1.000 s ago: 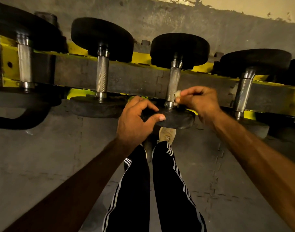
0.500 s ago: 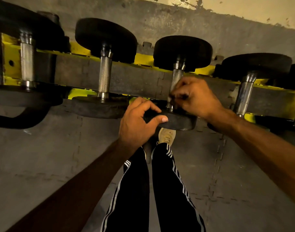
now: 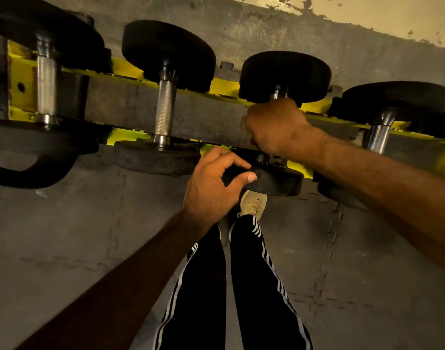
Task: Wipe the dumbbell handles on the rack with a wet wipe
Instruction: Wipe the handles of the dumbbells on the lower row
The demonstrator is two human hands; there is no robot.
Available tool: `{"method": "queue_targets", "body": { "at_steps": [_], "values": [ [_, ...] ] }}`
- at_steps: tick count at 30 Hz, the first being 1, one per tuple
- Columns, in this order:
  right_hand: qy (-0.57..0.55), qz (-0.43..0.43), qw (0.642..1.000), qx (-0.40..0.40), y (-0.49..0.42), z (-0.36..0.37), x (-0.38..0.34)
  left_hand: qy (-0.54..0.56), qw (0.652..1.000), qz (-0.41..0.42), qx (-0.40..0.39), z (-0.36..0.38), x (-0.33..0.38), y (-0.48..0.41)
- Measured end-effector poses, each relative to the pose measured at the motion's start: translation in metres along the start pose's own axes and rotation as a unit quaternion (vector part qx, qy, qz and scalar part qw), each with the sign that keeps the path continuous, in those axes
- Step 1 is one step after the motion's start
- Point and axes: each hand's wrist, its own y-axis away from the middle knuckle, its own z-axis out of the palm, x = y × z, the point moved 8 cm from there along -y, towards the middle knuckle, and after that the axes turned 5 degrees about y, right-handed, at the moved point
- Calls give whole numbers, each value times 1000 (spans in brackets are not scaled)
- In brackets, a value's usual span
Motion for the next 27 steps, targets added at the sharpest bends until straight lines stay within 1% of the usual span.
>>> {"method": "queue_targets", "body": {
  "at_steps": [2, 3, 4, 5, 8, 9, 10, 12, 13, 14, 15, 16, 17, 18, 19, 21, 22, 23, 25, 26, 27],
  "values": [
    [-14, -65, 995, -76, 2, 5, -24, 3, 1000, 6, 3, -1, 0, 0],
    [-27, -84, 991, -100, 1, 5, -27, 6, 1000, 8, 3, -2, 0, 0],
    [-31, -86, 990, -108, -1, 5, -23, 8, 1000, 8, 3, -2, 0, 0],
    [-40, -76, 992, -92, -5, 0, -14, 8, 1000, 7, 1, -2, -1, 0],
    [-90, 13, 996, -6, -8, -5, 16, 8, 1000, 2, 0, -2, -1, 1],
    [-120, 14, 993, 10, 0, -4, 15, 8, 1000, -2, -1, -2, -2, 1],
    [-144, -1, 990, 2, 7, 3, 9, 8, 1000, -6, -2, -2, -2, 1],
    [-173, -57, 983, -19, 26, 19, -4, 9, 1000, -8, -6, -2, -2, 0],
    [-197, -68, 978, -5, 33, 24, -3, 10, 1000, -10, -8, -1, -2, 1],
    [-232, -46, 971, 32, 36, 27, 8, 11, 1000, -12, -9, -1, -3, 1],
    [-285, -2, 954, 89, 39, 27, 24, 10, 1000, -14, -10, -1, -4, 1],
    [-346, 51, 926, 144, 44, 30, 38, 9, 1000, -17, -11, 0, -5, 1],
    [-407, 99, 888, 188, 52, 36, 48, 8, 1000, -18, -12, 0, -5, 2],
    [-461, 136, 854, 200, 59, 46, 51, 8, 1000, -18, -12, 0, -5, 2],
    [-495, 152, 835, 185, 64, 56, 46, 7, 1000, -17, -13, 0, -5, 2],
    [-538, 149, 820, 128, 69, 73, 34, 4, 1000, -15, -14, 0, -4, 1],
    [-572, 157, 799, 105, 67, 81, 33, 5, 1000, -15, -13, 0, -5, 1],
    [-609, 179, 766, 101, 65, 88, 39, 6, 1000, -16, -12, 0, -5, 1],
    [-658, 259, 694, 134, 58, 103, 58, 9, 1000, -17, -12, 0, -6, 1],
    [-682, 298, 652, 142, 54, 111, 64, 9, 1000, -14, -11, 0, -6, 1],
    [-715, 327, 604, 129, 50, 122, 66, 8, 1000, -12, -9, 0, -6, 1]
  ]
}}
